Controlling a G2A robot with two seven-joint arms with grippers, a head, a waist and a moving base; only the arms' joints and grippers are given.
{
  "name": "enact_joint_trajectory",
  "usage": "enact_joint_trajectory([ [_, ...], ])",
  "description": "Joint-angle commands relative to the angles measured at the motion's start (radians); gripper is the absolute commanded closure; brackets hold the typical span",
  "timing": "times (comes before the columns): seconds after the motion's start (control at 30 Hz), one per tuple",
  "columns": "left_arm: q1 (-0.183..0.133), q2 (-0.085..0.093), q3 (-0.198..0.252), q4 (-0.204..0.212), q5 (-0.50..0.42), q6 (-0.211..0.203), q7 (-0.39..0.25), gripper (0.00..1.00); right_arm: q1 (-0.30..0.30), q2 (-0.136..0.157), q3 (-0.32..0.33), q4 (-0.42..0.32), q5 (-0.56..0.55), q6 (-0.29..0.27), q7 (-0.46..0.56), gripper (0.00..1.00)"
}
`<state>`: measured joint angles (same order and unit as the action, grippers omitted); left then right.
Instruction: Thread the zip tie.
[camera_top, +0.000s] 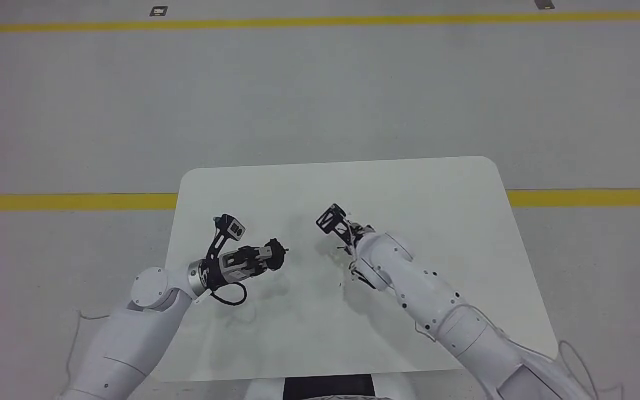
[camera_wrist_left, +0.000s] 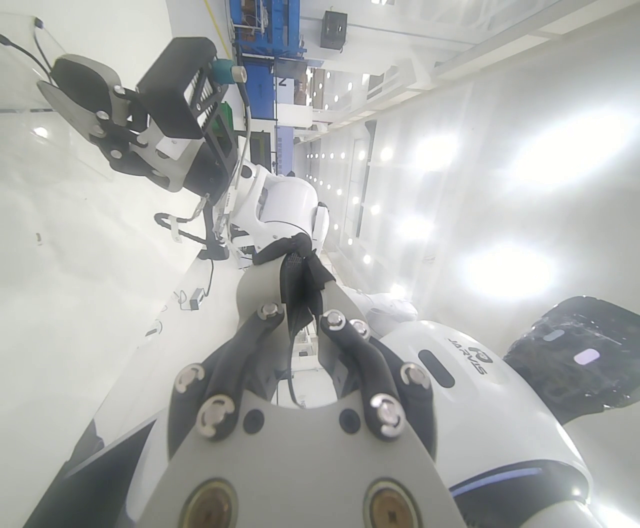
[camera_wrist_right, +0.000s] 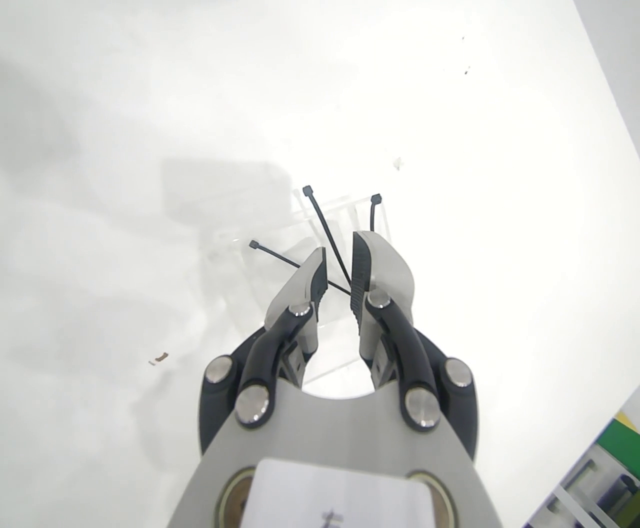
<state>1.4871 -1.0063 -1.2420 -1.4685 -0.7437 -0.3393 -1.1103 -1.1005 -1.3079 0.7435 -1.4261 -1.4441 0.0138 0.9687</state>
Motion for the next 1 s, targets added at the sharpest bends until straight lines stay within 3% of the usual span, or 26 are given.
enact_joint_trajectory([
  [0.0,0.000,0.000,0.000,0.000,0.000,0.000,0.000,1.00,0.005,-0.004,-0.001,0.008,0.001,-0.002,-0.002,0.87],
  [0.23,0.000,0.000,0.000,0.000,0.000,0.000,0.000,1.00,0.025,-0.022,-0.011,0.046,-0.009,-0.001,-0.003,0.86],
  [0.33,0.000,0.000,0.000,0.000,0.000,0.000,0.000,1.00,0.032,-0.030,-0.015,0.066,-0.015,0.005,0.000,0.89],
  [0.43,0.000,0.000,0.000,0.000,0.000,0.000,0.000,1.00,0.034,-0.036,-0.009,0.073,-0.007,0.020,0.000,1.00],
  [0.5,0.000,0.000,0.000,0.000,0.000,0.000,0.000,1.00,0.027,-0.036,0.000,0.059,-0.007,0.026,0.004,1.00],
  [0.73,0.000,0.000,0.000,0.000,0.000,0.000,0.000,1.00,-0.065,-0.013,0.085,-0.100,0.014,-0.004,0.031,1.00],
  [0.97,0.000,0.000,0.000,0.000,0.000,0.000,0.000,1.00,-0.224,0.031,0.260,-0.320,0.147,-0.130,-0.014,1.00],
])
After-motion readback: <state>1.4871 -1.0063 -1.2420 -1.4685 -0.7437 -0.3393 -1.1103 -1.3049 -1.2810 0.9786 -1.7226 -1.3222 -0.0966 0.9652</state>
